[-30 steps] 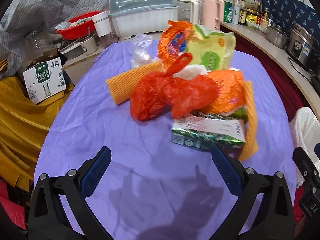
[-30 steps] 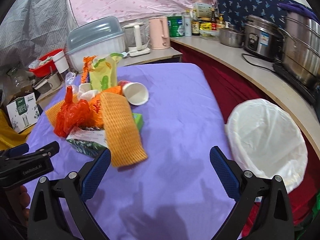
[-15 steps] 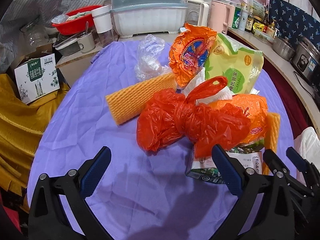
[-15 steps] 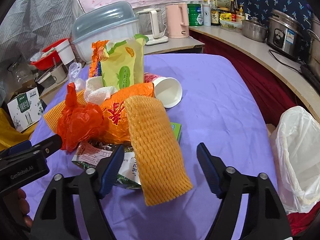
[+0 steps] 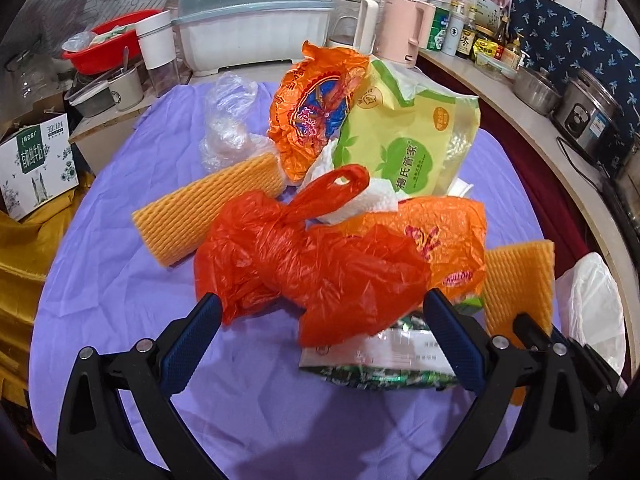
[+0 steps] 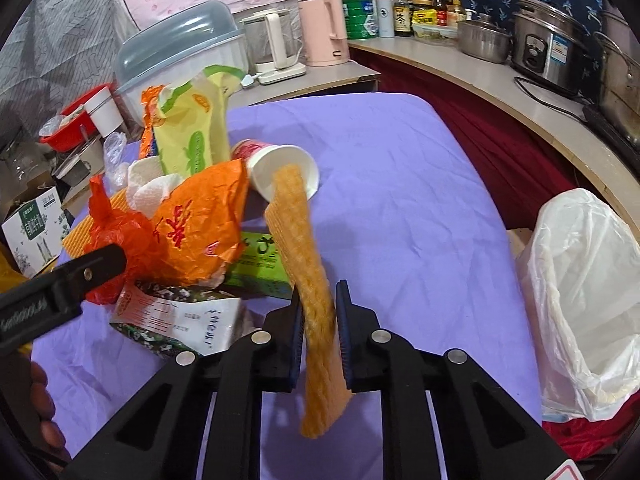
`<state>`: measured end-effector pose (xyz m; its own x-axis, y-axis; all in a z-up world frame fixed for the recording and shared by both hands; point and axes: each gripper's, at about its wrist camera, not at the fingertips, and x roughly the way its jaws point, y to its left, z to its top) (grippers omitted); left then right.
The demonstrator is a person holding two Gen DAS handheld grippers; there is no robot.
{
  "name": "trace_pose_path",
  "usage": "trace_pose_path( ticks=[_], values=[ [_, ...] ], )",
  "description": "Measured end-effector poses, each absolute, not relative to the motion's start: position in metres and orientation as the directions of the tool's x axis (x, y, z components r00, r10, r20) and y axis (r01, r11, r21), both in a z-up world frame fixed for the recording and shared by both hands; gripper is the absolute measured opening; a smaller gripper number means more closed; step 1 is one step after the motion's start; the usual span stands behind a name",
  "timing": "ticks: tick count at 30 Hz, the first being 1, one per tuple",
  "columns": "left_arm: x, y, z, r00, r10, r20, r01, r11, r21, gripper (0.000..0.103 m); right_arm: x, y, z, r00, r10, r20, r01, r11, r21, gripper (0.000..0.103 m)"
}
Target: Collect trash
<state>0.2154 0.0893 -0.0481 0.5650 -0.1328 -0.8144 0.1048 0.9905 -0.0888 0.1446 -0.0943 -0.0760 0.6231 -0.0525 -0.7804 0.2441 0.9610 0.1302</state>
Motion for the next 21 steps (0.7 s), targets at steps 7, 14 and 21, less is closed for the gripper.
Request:
trace_pose_path(
  ticks=[7,14,21],
  values=[
    [0.226,0.085,-0.054,0.556,-0.135,-0.820,0.109,0.990,-0.089,0.070,0.142,-0.106,-0.073,0.626,-0.066,-0.777,0.264,0.956,0.132,0.014],
    [0.228,0.085,-0.058,0.537,-0.141,-0.832,0.106,0.989,-0.100,0.037,0.140,-0.105,-0.073,0.628,-0.064,-0.775,0.264,0.955,0.135,0.014],
    [0.221,0.088,-0.051,0.553,-0.134,-0.822,0.105,0.990,-0.091,0.020,0.134,-0.104,-0.066,0.639,-0.067,-0.766,0.260,0.957,0.133,0.014]
  ],
)
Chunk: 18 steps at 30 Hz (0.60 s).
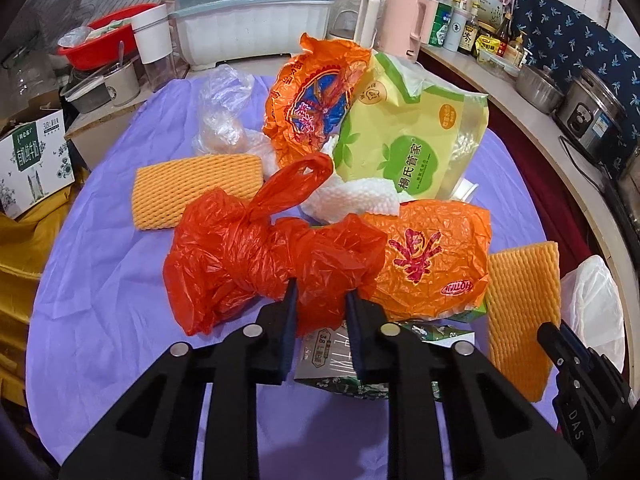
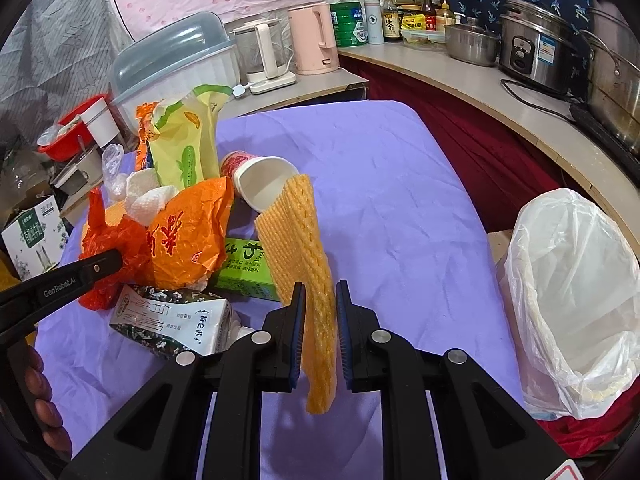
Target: Collect trash
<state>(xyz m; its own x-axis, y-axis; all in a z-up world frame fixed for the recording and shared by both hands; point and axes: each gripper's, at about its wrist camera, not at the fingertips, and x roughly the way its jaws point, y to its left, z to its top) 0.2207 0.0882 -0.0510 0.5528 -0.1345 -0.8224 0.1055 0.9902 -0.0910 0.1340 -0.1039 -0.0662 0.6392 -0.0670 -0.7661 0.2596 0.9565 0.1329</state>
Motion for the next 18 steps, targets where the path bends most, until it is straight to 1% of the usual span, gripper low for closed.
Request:
trace_pose_path(
  ticks=[4,12,15,18],
  values=[
    [0.212,0.090,-0.042,0.567,-0.132,-0.813,0.103,0.991,-0.088,0.017,0.128,-0.106,-0.055,0.657,-0.076,-0.750,0.263,0.955,0.134,0.014],
    [0.188,0.089,-0.007,0.622,-0.147,-0.769,0.119,0.989,-0.092,0.015,0.108,-0.116,-0.024,0.708,-0.112,-0.697,0.281,0.951,0.133,0.014],
    [0.176,0.087,0.008,0.641,-0.163,-0.750,0.135,0.986,-0.099,0.015,0.100,-0.120,-0.013,0.723,-0.120,-0.680,0.283,0.950,0.133,0.008],
    [0.165,0.085,0.018,0.657,-0.171,-0.735,0.144,0.984,-0.100,0.015,0.091,-0.124,-0.007,0.735,-0.119,-0.668,0.288,0.946,0.148,0.009]
  ],
)
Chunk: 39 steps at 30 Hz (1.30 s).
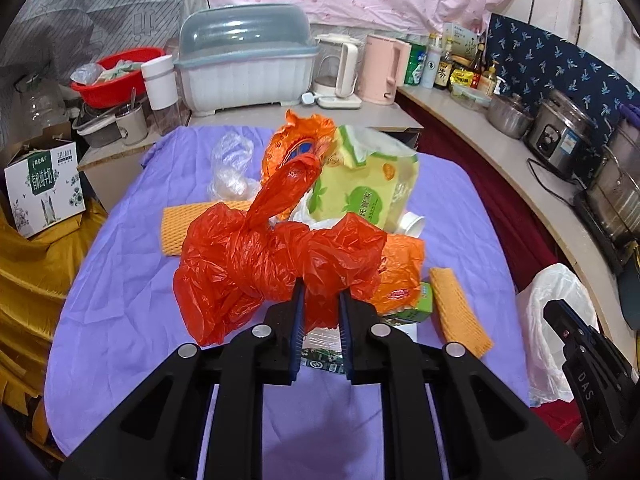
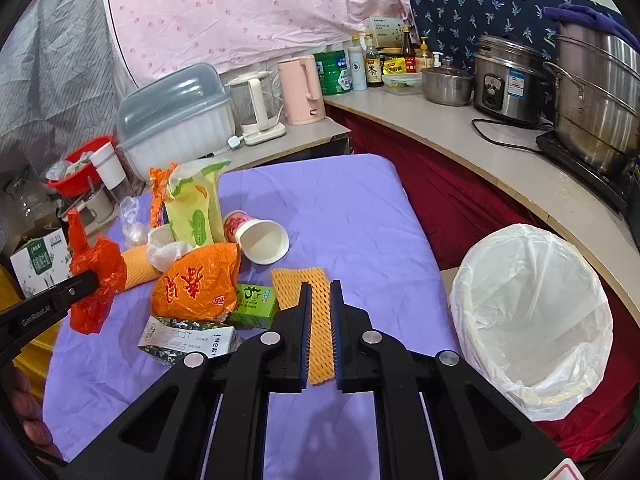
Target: Collect trash
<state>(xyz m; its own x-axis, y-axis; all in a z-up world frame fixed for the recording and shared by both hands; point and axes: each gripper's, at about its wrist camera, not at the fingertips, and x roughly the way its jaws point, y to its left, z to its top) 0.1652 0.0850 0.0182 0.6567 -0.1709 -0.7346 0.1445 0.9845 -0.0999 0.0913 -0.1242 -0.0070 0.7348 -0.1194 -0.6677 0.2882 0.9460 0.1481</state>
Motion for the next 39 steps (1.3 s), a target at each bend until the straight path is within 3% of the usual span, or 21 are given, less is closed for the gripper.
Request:
trace_pose_path(
  ticks=[2,4,6,10,20,23,25,28,39],
  values=[
    [0.160,0.087,0.022,0.663,-0.174,-0.728,0.147,0.984,-0.100,0.015,0.088,-0.126,-0.006,0.739,-0.101,-0.667,0.281,0.945,0.168,0.012],
    [0.156,0.088,0.024,0.666,-0.172,-0.726,0.146,0.984,-0.098,0.015,0.087,-0.126,-0.009,0.738,-0.079,-0.670,0.275,0.942,0.191,0.036],
    [0.154,0.090,0.022,0.663,-0.165,-0.730,0.138,0.986,-0.097,0.015,0.089,-0.125,-0.017,0.734,-0.071,-0.676,0.270,0.943,0.195,0.053],
    [0.158,0.093,0.010,0.647,-0.147,-0.748,0.129,0.988,-0.083,0.015,0.102,-0.124,-0.047,0.696,-0.052,-0.717,0.269,0.944,0.192,0.056],
    [0.173,0.093,-0.020,0.597,-0.132,-0.792,0.126,0.990,-0.070,0.015,0.137,-0.109,-0.126,0.578,-0.024,-0.816,0.254,0.955,0.152,0.052],
    [0.175,0.091,-0.023,0.590,-0.134,-0.797,0.129,0.989,-0.070,0.015,0.140,-0.105,-0.127,0.577,-0.076,-0.813,0.247,0.965,0.085,0.041],
    [0.176,0.090,-0.024,0.586,-0.136,-0.799,0.131,0.989,-0.072,0.015,0.140,-0.105,-0.127,0.573,-0.093,-0.814,0.249,0.966,0.064,0.025],
    [0.173,0.087,-0.021,0.590,-0.141,-0.795,0.138,0.988,-0.073,0.015,0.134,-0.113,-0.121,0.586,-0.070,-0.807,0.256,0.961,0.103,0.014],
    [0.139,0.053,0.017,0.637,-0.212,-0.741,0.232,0.970,-0.078,0.015,0.084,-0.147,-0.033,0.711,-0.114,-0.694,0.296,0.944,0.148,0.012]
  ],
)
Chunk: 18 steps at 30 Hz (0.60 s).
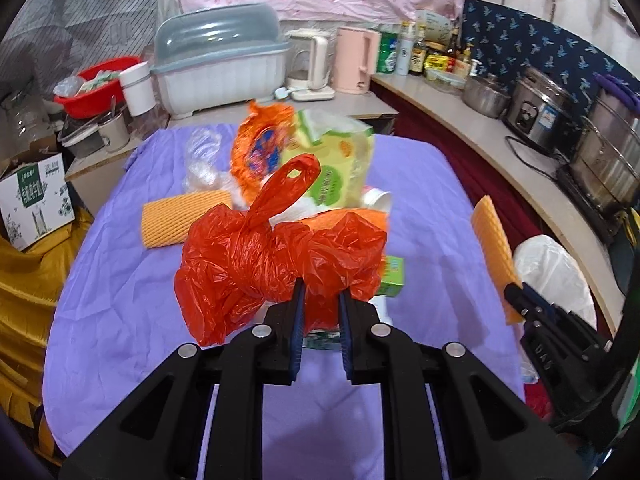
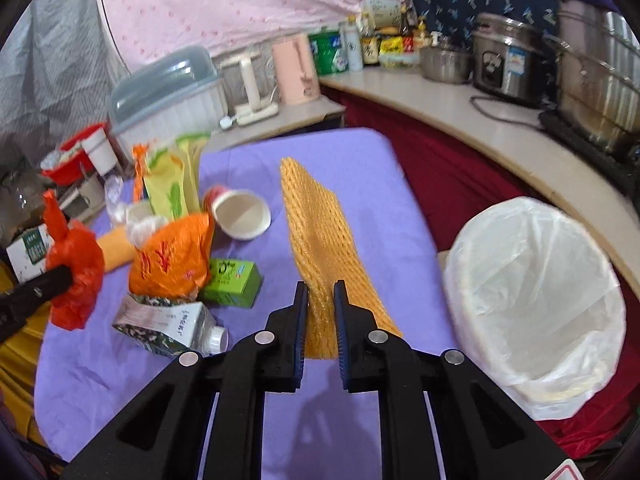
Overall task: Collect trash
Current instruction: 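Carry the red bag in the left tool and mesh sleeve in the right tool to the bin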
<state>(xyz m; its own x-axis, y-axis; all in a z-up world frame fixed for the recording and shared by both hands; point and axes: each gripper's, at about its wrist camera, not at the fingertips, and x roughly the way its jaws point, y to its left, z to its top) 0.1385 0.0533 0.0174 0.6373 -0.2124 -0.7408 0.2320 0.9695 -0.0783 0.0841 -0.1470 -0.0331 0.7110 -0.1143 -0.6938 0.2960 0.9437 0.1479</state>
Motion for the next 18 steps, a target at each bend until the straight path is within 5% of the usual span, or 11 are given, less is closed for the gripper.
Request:
trace_pose_path(
  ticks=[7,18],
  values=[
    [0.105,0.008,0.039,0.645,-0.296,-0.705,0.356,0.932,-0.066,0.015,0.021,-0.189,0.007,0.729,-0.231,-0.644,0.396,0.910,0.121,0.012],
    [0.052,-0.088,0.038,0.567,-0.426,-0.705,0.559,0.828,-0.049,0.015,-0.059,-0.260,-0.003,0.664,-0.345,-0.663,0.558,0.819,0.134,0.012]
  ],
)
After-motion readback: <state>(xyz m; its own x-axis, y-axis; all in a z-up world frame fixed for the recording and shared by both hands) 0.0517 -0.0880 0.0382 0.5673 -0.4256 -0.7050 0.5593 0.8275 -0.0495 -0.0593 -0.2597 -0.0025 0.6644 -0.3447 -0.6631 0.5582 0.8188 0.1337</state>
